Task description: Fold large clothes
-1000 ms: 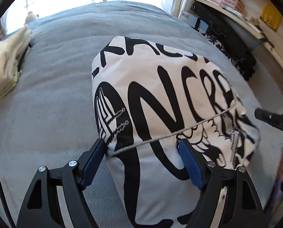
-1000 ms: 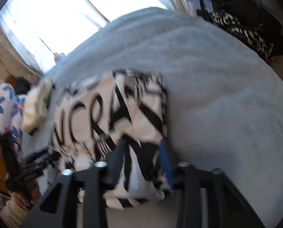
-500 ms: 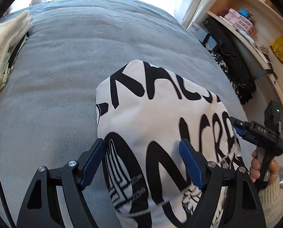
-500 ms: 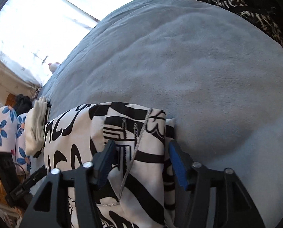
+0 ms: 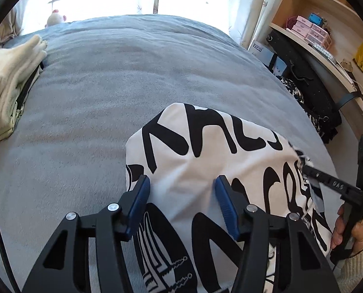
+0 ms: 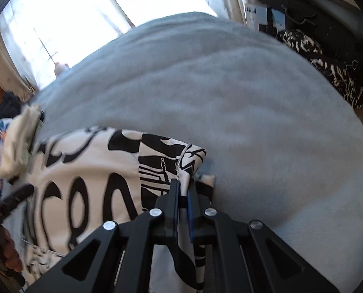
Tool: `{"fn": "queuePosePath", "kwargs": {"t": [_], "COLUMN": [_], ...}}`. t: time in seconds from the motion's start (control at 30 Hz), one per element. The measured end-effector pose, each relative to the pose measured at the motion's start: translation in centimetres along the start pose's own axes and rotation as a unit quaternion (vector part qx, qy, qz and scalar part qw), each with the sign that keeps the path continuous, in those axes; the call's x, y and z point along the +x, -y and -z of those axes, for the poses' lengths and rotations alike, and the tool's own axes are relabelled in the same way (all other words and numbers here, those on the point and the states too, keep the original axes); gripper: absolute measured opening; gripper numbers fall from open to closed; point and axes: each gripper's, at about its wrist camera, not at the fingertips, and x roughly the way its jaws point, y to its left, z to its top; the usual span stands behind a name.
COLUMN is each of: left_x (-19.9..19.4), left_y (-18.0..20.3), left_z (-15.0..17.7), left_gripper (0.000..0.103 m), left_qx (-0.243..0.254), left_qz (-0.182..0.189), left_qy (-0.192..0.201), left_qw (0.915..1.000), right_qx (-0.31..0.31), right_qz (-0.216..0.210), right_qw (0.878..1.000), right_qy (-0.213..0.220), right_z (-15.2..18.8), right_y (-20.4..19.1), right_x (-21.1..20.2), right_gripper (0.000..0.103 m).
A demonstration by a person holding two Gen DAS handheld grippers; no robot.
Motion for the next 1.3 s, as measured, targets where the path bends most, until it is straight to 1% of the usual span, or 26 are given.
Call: {"fn": "queuePosePath", "kwargs": {"t": [0.03,0.13,0.23,0.3,0.33,0.43,0.53,0.63,0.77,0.93,1.0,1.07,1.17,1.2,1.23,1.27,1.3], "left_x": [0.2,0.2,0.0,-0.4,-0.7,-1.6,-2.9,-4.6,-7.0,-10.2,-11.4,-12.5,-13.8,-14.3,-14.7,-14.9,-15.0], "left_y": [0.2,0.7,0.8,0.8,0.8,1.0,1.3,1.7,2.1,2.6,2.9,3.2,3.7,3.9,4.0,4.0,4.0], "left_z": [0.2,0.4,0.3,0.3,0.4,0.8,1.6,2.7,4.3,6.4,7.0,7.3,7.6,7.6,7.7,7.6,7.4], "left_gripper": [0.055,0.055,0.055,0.055,0.055,0.055,0.057,0.058,0.059,0.061,0.064,0.072,0.073,0.074,0.076,0.079,0.08], "left_qx": [0.006,0.022,0.018,0.014,0.014,0.016,0.021,0.028,0.037,0.048,0.052,0.059,0.07,0.072,0.07,0.067,0.065], "left_qz": [-0.008,-0.025,-0.027,-0.029,-0.031,-0.036,-0.035,-0.041,-0.043,-0.041,-0.038,-0.032,-0.018,-0.01,-0.003,0.001,0.004], "left_qy": [0.003,0.008,0.006,0.003,0.002,-0.001,-0.009,-0.011,-0.018,-0.024,-0.025,-0.031,-0.036,-0.04,-0.043,-0.047,-0.05], "left_qw": [0.9999,0.9994,0.9995,0.9995,0.9994,0.9992,0.9991,0.9987,0.9982,0.9977,0.9976,0.9973,0.9968,0.9966,0.9966,0.9966,0.9966], "right_qx": [0.004,0.003,-0.013,-0.017,-0.014,-0.008,-0.017,-0.032,-0.041,-0.047,-0.053,-0.064,-0.072,-0.073,-0.074,-0.076,-0.079], "right_qz": [-0.001,0.004,0.028,0.041,0.049,0.053,0.052,0.07,0.065,0.067,0.068,0.062,0.047,0.039,0.027,0.018,0.014], "right_qw": [1.0,1.0,1.0,0.999,0.999,0.998,0.998,0.997,0.997,0.997,0.996,0.996,0.996,0.996,0.997,0.997,0.997], "right_qy": [-0.007,-0.005,-0.003,0.001,0.005,0.02,0.029,0.025,0.016,-0.012,-0.021,-0.022,-0.019,-0.019,-0.018,-0.015,-0.012], "right_z": [0.2,0.5,0.5,0.5,0.5,0.8,1.6,3.0,5.6,9.2,10.3,11.1,11.1,11.0,10.7,10.4,10.2], "right_y": [0.2,0.4,-0.4,-0.9,-1.1,-1.5,-2.1,-2.9,-3.5,-4.2,-4.7,-5.2,-5.7,-5.8,-6.0,-6.1,-6.2], "right_x": [0.6,0.5,-0.2,-1.1,-1.9,-3.8,-6.0,-8.1,-10.0,-11.7,-12.4,-13.3,-14.8,-15.3,-15.9,-16.4,-16.8], "right_gripper": [0.006,0.007,0.01,0.014,0.015,0.015,0.015,0.015,0.015,0.016,0.016,0.016,0.017,0.028,0.046,0.054,0.062]}}
